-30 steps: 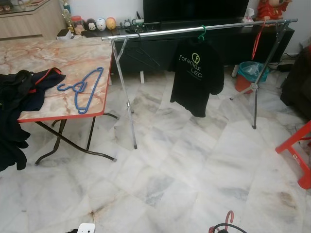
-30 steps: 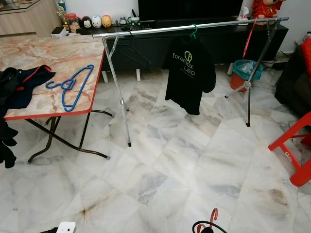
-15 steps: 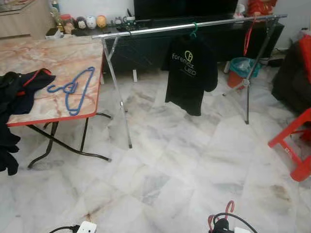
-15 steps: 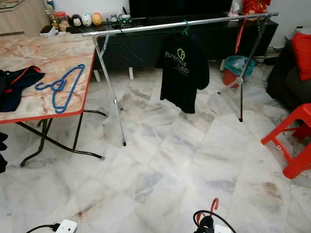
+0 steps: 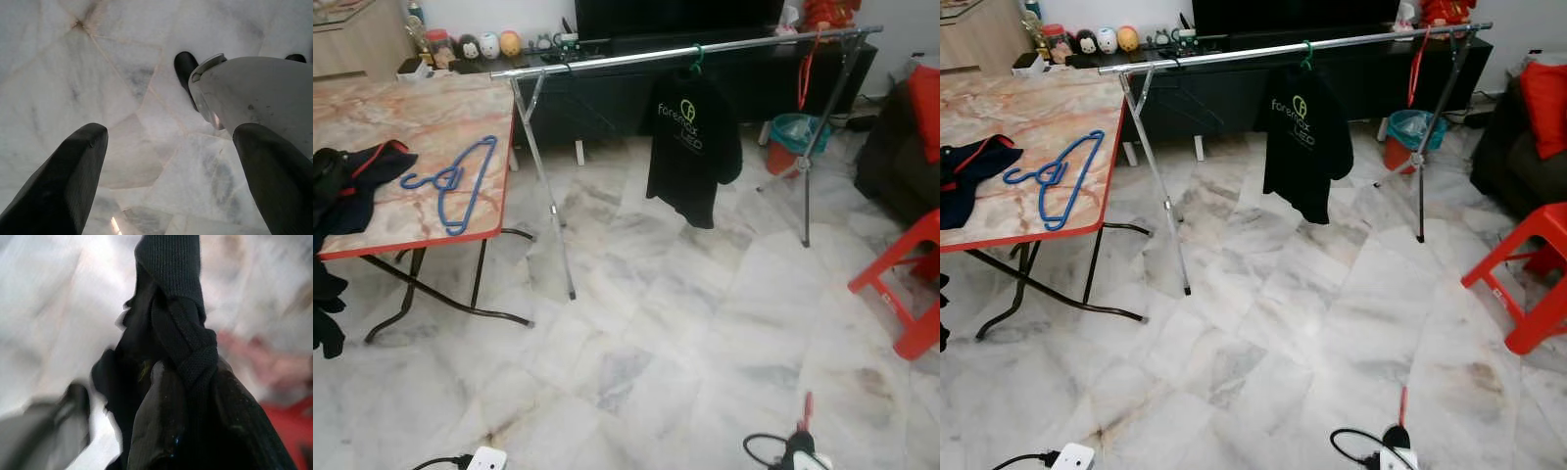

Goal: Hang hanger

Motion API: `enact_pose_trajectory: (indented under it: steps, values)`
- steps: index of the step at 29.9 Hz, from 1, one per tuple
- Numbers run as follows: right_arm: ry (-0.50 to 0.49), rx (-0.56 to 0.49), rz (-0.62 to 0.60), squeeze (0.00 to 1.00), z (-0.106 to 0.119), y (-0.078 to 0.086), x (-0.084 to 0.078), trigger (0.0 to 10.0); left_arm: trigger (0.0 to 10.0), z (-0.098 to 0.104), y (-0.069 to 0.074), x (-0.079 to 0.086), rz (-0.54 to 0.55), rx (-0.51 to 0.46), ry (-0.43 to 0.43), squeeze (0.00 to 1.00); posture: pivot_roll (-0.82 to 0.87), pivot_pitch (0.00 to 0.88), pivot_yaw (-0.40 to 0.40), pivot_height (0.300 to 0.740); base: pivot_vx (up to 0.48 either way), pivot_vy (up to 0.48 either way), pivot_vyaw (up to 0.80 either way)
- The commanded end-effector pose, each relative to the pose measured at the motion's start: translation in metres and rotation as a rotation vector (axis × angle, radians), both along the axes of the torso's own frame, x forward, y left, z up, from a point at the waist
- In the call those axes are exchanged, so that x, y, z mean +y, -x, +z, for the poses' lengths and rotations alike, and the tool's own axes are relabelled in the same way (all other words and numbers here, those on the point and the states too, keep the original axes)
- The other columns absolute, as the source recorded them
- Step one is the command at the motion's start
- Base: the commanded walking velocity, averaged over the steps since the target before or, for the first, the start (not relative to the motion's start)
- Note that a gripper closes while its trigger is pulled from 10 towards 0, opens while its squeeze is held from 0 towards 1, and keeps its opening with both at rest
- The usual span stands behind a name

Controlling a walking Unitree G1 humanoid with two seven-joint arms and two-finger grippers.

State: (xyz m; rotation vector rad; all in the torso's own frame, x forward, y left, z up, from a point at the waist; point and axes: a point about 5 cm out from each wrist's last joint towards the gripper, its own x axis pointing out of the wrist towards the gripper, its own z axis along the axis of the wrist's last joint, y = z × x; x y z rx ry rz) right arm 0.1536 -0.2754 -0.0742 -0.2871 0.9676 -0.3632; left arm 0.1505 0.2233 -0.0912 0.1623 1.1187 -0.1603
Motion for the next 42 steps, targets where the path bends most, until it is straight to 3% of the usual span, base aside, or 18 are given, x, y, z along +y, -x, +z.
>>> enact_pose_trajectory:
  steps: [1, 6, 9, 10, 12, 14, 19, 20, 25, 26, 27, 28, 30, 34, 36, 40, 42]
  values:
    - [0.045, -0.143, 0.106, 0.00, 0.041, -0.052, -0.030, 10.0, 10.0, -0.001, 0.005, 0.004, 0.005, 0.010, -0.013, 0.00, -0.10, 0.041, 0.027, 0.740, 0.000, 0.000, 0.00]
    - [0.062, -0.197, 0.149, 0.00, 0.054, -0.070, -0.031, 10.0, 10.0, -0.001, 0.004, 0.003, 0.003, 0.004, -0.010, 0.00, -0.09, 0.041, 0.026, 0.740, 0.000, 0.000, 0.00]
    - [0.001, -0.224, 0.121, 0.00, 0.057, -0.078, -0.028, 10.0, 10.0, -0.001, 0.004, 0.003, 0.001, 0.002, -0.008, 0.00, -0.09, 0.040, 0.027, 0.740, 0.000, 0.000, 0.00]
    - [-0.074, -0.232, 0.186, 0.00, 0.058, -0.085, -0.017, 10.0, 10.0, -0.001, 0.004, 0.003, -0.005, -0.002, -0.009, 0.00, -0.09, 0.041, 0.029, 0.740, 0.000, 0.000, 0.00]
    - [-0.094, -0.229, 0.216, 0.00, 0.058, -0.087, -0.014, 10.0, 10.0, -0.001, 0.004, 0.003, -0.007, -0.003, -0.009, 0.00, -0.09, 0.041, 0.029, 0.740, 0.000, 0.000, 0.00]
    - [-0.198, -0.230, 0.369, 0.00, 0.061, -0.098, 0.005, 10.0, 10.0, 0.000, 0.003, 0.002, -0.009, -0.024, -0.004, 0.00, -0.09, 0.039, 0.028, 0.740, 0.000, 0.000, 0.00]
    - [-0.247, -0.236, 0.457, 0.00, 0.065, -0.104, 0.014, 10.0, 10.0, 0.001, 0.001, 0.002, -0.007, -0.042, 0.000, 0.00, -0.09, 0.037, 0.027, 0.740, 0.000, 0.000, 0.00]
    - [-0.276, -0.218, 0.580, 0.00, 0.071, -0.107, 0.020, 10.0, 10.0, 0.002, 0.000, 0.001, -0.016, -0.064, 0.008, 0.00, -0.09, 0.026, 0.025, 0.740, 0.000, 0.000, 0.00]
    - [-0.312, -0.181, 0.748, 0.00, 0.080, -0.109, 0.025, 10.0, 10.0, 0.003, -0.002, -0.001, -0.038, -0.087, 0.024, 0.00, -0.09, 0.020, 0.024, 0.740, 0.000, 0.000, 0.00]
    - [-0.327, -0.158, 0.824, 0.00, 0.085, -0.109, 0.025, 10.0, 10.0, 0.018, -0.036, -0.008, -0.082, -0.175, 0.075, 0.00, -0.09, 0.015, 0.021, 0.740, 0.000, 0.000, 0.00]
    - [-0.327, -0.158, 0.824, 0.00, 0.085, -0.109, 0.025, 10.0, 10.0, 0.018, -0.036, -0.008, -0.082, -0.175, 0.075, 0.00, -0.09, 0.015, 0.021, 0.740, 0.000, 0.000, 0.00]
    - [-0.344, -0.140, 0.890, 0.00, 0.091, -0.107, 0.023, 10.0, 10.0, 0.031, -0.060, -0.014, -0.119, -0.238, 0.114, 0.00, -0.09, 0.011, 0.018, 0.740, 0.000, 0.000, 0.00]
    - [-0.360, -0.109, 1.027, 0.00, 0.107, -0.103, 0.018, 10.0, 10.0, 0.052, -0.090, -0.020, -0.193, -0.322, 0.178, 0.00, -0.09, 0.006, 0.014, 0.740, 0.000, 0.000, 0.00]
    - [-0.384, -0.090, 1.104, 0.00, 0.118, -0.100, 0.017, 10.0, 10.0, 0.060, -0.098, -0.022, -0.234, -0.350, 0.210, 0.00, -0.09, 0.007, 0.011, 0.740, 0.000, 0.000, 0.00]
    - [-0.447, -0.063, 1.264, 0.00, 0.138, -0.093, 0.021, 10.0, 10.0, 0.070, -0.109, -0.030, -0.296, -0.380, 0.253, 0.00, -0.09, 0.012, 0.008, 0.740, 0.000, 0.000, 0.00]
    - [-0.517, -0.112, 1.361, 0.00, 0.156, -0.090, 0.027, 10.0, 10.0, 0.075, -0.115, -0.034, -0.329, -0.392, 0.279, 0.00, -0.09, 0.019, 0.002, 0.740, 0.000, 0.000, 0.00]
    - [-0.609, -0.165, 1.451, 0.00, 0.179, -0.086, 0.034, 10.0, 10.0, 0.081, -0.120, -0.036, -0.354, -0.392, 0.312, 0.00, -0.08, 0.023, 0.002, 0.740, 0.000, 0.000, 0.00]
